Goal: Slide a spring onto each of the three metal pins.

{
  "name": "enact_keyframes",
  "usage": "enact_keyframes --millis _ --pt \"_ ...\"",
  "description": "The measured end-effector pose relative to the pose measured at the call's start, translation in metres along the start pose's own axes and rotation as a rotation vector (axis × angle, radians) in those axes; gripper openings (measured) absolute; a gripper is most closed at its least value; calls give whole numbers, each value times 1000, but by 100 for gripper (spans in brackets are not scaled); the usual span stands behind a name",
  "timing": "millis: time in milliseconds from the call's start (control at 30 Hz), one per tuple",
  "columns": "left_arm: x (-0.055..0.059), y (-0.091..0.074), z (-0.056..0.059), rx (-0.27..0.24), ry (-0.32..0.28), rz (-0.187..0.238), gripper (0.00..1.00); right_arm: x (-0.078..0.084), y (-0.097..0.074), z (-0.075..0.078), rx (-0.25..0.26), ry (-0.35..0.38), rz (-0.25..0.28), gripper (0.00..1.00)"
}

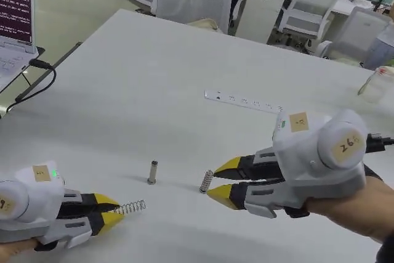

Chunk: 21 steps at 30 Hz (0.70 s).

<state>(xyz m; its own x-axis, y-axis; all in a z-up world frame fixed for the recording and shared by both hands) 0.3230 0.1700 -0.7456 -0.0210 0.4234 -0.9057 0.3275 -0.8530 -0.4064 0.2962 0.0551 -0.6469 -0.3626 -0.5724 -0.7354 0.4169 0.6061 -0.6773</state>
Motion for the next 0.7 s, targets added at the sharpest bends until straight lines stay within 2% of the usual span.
enact_keyframes --millis 267,300,333,400,533,700 --pt "-34 -11 20 34 69 51 3 -7 7 -12 -53 -19 8 16" --pt "-36 -11 21 35 72 55 3 -7 7 -12 -56 -21 8 16" --pt "-45 -13 24 40 80 76 2 -8 9 -15 -64 -27 10 16" --pt "-53 -15 26 41 87 95 2 -9 10 -20 -91 -19 17 16" --pt "-69 -18 31 47 114 125 2 -11 11 -23 -99 -31 17 16" --pt "-81 -21 37 62 143 144 2 -12 11 -28 -124 -38 21 16"
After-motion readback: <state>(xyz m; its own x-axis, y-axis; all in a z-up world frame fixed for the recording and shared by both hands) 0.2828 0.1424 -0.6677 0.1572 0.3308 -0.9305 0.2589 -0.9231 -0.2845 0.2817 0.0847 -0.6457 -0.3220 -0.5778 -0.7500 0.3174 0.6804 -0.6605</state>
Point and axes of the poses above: the centre of the closed fingertips' face, and the gripper's own axes: y roughly forward along the fingers, z roughly to its right, x roughly out of its underside, the point moved 1 cm from there along -y, roughly backward along the fingers, and after that the axes turned 10 degrees about y, right-handed, at the moved point
